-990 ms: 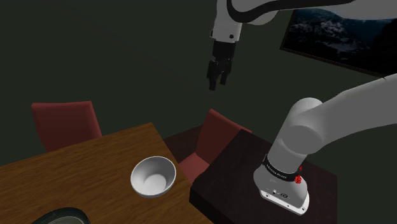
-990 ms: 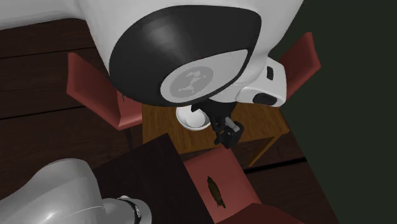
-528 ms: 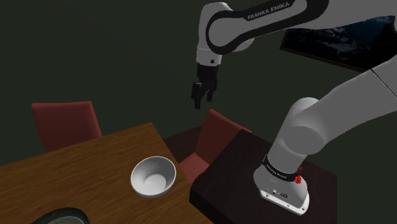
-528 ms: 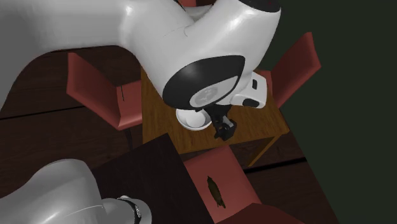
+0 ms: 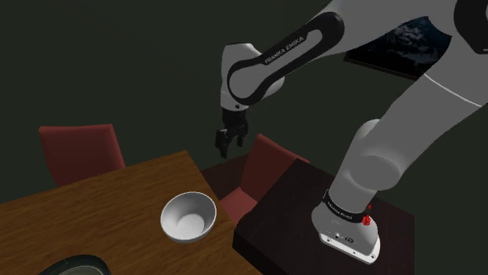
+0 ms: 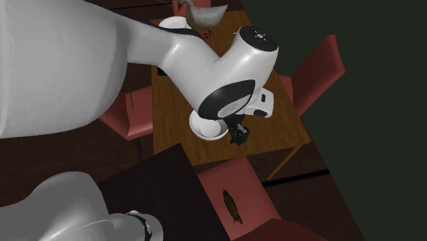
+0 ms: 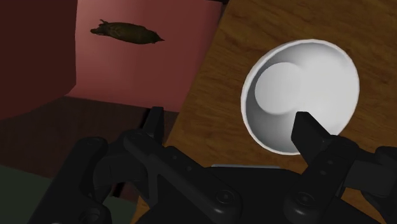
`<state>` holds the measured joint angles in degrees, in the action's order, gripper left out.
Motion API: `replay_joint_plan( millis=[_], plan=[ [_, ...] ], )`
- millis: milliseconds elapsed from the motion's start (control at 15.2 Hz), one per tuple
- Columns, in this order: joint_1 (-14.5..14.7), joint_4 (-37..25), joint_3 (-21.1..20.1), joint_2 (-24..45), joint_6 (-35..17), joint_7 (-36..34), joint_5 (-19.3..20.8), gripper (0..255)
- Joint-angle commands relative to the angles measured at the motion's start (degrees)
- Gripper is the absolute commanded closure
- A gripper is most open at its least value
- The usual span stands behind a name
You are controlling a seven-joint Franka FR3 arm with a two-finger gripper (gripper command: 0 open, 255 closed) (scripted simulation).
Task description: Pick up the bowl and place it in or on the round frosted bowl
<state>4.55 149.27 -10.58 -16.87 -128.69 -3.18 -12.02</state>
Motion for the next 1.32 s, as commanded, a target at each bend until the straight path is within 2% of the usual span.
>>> replay_joint_plan(
  millis=[0, 396, 792, 1254],
  plan=[
    [0.35, -0.52, -1.03, 4.62, -4.19, -0.95, -0.13, 0],
    [1.35, -4.37, -3.25, 19.21, -14.69, -4.79, 1.64, 0],
    [3.84, -10.99, -2.94, 34.08, -22.55, -9.72, 5.8, 0],
    [5.21, -12.2, -2.03, 40.18, -27.4, -10.75, 7.03, 0]
  ],
)
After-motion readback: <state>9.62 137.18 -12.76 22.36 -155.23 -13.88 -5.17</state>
